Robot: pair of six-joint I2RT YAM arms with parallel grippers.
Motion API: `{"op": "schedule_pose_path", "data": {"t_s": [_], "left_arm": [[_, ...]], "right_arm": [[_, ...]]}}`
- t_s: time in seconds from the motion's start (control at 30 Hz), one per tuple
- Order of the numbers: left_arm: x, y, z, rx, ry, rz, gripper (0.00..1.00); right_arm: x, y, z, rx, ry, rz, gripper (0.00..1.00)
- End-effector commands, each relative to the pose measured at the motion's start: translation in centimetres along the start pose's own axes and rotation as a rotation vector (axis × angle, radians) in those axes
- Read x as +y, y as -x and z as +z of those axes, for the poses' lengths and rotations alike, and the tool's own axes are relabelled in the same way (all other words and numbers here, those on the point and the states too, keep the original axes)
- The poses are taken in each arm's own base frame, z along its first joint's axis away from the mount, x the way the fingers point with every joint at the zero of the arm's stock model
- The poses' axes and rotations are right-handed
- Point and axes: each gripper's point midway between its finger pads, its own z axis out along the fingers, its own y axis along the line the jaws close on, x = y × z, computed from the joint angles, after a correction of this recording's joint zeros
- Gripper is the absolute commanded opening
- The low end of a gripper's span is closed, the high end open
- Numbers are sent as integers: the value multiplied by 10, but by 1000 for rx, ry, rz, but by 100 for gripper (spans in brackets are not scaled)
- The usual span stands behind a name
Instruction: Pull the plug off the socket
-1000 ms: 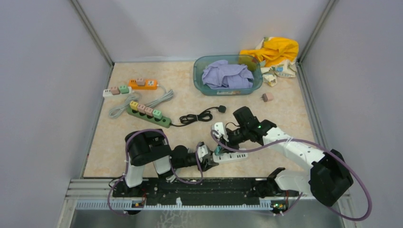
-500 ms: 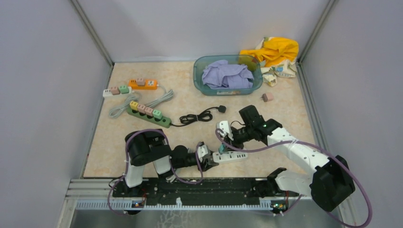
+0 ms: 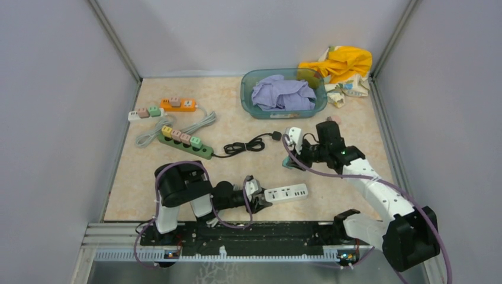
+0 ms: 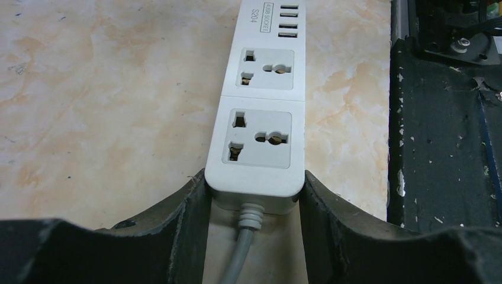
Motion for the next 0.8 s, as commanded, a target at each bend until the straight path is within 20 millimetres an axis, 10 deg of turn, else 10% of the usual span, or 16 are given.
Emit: {"op": "schedule_pose_path", "data": {"t_s": [0.0,0.23,0.77], "left_arm": [[4,21,-7,-95,36,-57,57],[9,32,-7,-67,74,-85,89],[10,85,-12,71,111,-107,96]], "right_arm": [[-58,16,-24,-67,-275,100,0],[-92,6,-51,-134,-414,296,1],[-145,-2,-86,-298,-422,621,2]]}}
